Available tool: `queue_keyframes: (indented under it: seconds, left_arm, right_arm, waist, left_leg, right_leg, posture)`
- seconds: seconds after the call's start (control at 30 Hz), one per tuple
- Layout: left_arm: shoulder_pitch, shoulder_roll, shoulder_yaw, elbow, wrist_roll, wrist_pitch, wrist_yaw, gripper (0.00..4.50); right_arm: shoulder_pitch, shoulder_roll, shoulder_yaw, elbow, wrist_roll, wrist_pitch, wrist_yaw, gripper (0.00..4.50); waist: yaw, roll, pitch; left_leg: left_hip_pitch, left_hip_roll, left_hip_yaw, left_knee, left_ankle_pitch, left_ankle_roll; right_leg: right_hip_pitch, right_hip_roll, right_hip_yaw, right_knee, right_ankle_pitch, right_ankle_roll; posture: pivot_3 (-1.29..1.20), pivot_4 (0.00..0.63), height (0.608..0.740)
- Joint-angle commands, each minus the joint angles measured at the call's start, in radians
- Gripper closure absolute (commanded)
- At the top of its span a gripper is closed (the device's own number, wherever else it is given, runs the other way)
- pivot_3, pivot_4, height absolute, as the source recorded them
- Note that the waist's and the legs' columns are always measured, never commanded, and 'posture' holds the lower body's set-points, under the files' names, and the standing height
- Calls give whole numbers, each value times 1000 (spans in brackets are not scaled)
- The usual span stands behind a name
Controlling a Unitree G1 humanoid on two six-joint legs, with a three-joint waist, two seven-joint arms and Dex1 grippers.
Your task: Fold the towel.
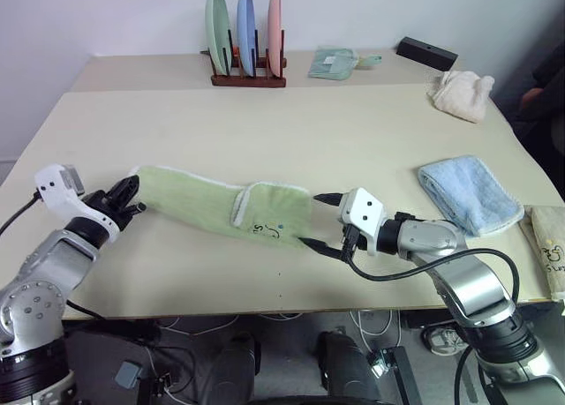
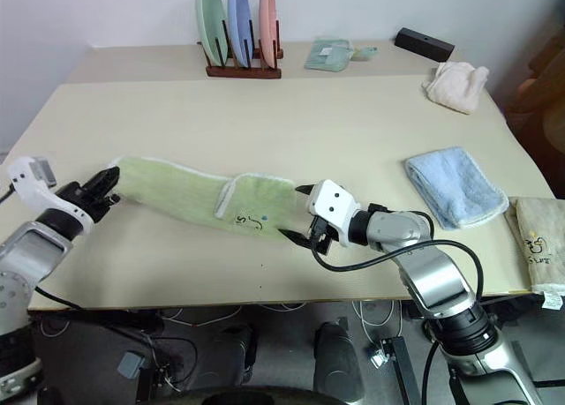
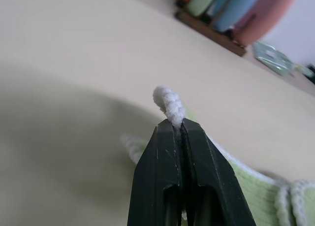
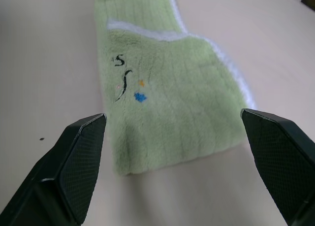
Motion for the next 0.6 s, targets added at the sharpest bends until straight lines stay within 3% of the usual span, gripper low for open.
queue_keyframes:
  seconds: [0.03, 0.2, 0.33, 0.5, 0.6]
  left_arm:
    - [-63, 30, -96, -114, 2, 14, -88, 4489]
    - [-152, 49, -317, -231, 40, 51, -224, 4489]
    - [-217, 30, -614, -277, 196, 40, -344, 4489]
    - [-243, 7, -797, -221, 379, -2, -414, 4489]
    - [-242, -14, -833, -189, 439, -4, -428, 4489]
  right_arm:
    - [-14, 4, -20, -4, -3, -24, 2, 0]
    - [-10, 2, -17, 3, -9, -29, 3, 0]
    - [-1, -5, -34, 26, -27, -33, -15, 0]
    - [27, -23, -64, 35, -44, -39, -26, 0]
    - [48, -31, -81, 29, -50, -40, -29, 0]
  waist:
    - [1, 0, 0]
    - [-5, 0, 0]
    - [-7, 0, 0]
    - [-6, 0, 1]
    - [-4, -1, 1]
  left_leg:
    - [0, 0, 0, 0, 0, 0]
    - [0, 0, 0, 0, 0, 0]
    - [0, 0, 0, -1, 0, 0]
    - [0, 0, 1, -1, 0, 0]
    - [0, 0, 1, 0, 0, 0]
  right_leg:
    - [0, 0, 0, 0, 0, 0]
    - [0, 0, 0, 0, 0, 1]
    - [0, 0, 0, 0, 1, 1]
    - [-1, 0, 1, 1, 0, 1]
    - [0, 0, 1, 0, 0, 0]
  posture:
    - [0, 150, 740]
    - [0, 150, 740]
    - [0, 150, 740]
    - [0, 150, 740]
    - [0, 150, 740]
